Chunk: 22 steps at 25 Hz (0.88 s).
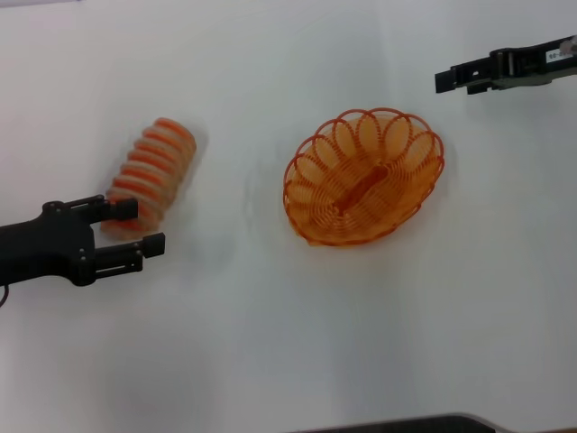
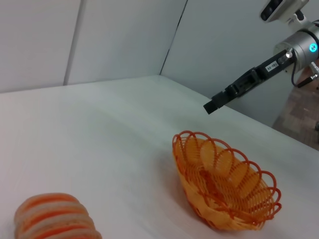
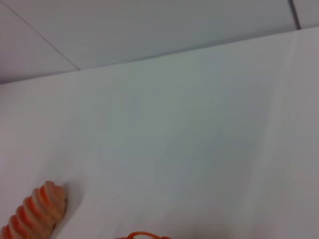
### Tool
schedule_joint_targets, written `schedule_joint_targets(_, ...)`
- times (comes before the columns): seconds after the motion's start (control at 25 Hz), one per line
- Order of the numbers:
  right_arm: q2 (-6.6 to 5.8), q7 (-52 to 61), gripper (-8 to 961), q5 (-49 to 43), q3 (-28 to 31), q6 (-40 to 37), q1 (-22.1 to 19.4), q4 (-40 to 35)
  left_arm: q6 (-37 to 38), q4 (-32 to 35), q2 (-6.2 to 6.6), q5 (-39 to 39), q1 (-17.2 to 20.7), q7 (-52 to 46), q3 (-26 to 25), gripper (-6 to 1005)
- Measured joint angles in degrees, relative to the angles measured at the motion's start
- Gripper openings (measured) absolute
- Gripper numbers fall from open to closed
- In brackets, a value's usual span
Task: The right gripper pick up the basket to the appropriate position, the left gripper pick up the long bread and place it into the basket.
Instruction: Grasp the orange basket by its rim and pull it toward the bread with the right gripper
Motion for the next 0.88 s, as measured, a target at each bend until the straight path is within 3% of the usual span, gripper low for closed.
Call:
schedule_joint_targets(0.4,0.80,3.17,727,-1.07,-7.10,1.76,1.57,1.47,0.02,0.18,-0.11,-0.14,0.17,0.58,0.00,752)
schedule_joint_targets(0.6,0.63,3.50,725,-1.09,-9.45,3.72,2.43,4.60,-0.10,0.18,-0.11,-0.20,0.13,0.81,0.02,751)
schedule_joint_targets(0.88,0.16,3.73,631,-1.31,-11.59,7.11,3.62,8.75,-0.58,0.18,-0.11,-0.23,0.00,1.10,0.23,752)
